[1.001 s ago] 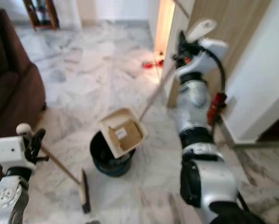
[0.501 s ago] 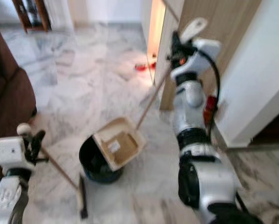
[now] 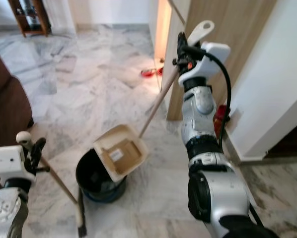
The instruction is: Sweep floor
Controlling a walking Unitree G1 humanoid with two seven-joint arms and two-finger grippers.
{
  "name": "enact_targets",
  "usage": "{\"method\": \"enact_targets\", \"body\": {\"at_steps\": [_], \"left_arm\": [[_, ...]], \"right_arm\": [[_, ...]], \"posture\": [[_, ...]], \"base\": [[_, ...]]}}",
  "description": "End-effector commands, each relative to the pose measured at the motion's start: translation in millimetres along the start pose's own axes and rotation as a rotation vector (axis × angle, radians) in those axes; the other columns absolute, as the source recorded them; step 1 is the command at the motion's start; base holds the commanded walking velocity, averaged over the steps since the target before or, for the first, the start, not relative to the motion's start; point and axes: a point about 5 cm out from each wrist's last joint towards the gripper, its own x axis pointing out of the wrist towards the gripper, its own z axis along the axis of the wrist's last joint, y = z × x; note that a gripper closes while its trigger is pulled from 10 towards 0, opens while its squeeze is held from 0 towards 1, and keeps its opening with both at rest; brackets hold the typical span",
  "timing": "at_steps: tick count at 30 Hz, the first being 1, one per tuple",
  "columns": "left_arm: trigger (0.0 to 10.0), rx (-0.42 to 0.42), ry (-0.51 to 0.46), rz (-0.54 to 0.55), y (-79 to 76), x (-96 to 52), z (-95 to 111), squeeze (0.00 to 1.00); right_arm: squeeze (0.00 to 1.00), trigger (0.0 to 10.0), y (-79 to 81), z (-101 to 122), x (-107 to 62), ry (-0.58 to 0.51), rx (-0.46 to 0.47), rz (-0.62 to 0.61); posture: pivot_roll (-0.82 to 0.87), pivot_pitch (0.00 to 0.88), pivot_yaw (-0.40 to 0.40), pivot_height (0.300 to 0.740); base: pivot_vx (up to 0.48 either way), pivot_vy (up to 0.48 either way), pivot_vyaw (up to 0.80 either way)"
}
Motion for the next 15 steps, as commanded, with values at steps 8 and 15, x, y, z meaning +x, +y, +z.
{"method": "enact_targets", "body": {"at_steps": [8,15], "left_arm": [[10.0,0.006,-0.041,-0.008,-2.2,1.2,7.5,0.00],[10.0,-0.008,-0.065,0.005,-3.0,2.9,9.5,0.00]], "right_arm": [[0.00,10.0,-4.9,20.0,7.5,-0.086,-0.012,-0.014],[0.00,10.0,15.7,16.2,9.1,-0.072,0.046,0.104]], "posture": [[0.21,0.061,-0.018,0.740],[0.21,0.058,-0.038,0.740]], "base": [[0.274,0.000,0.00],[0.117,0.000,0.45]]}}
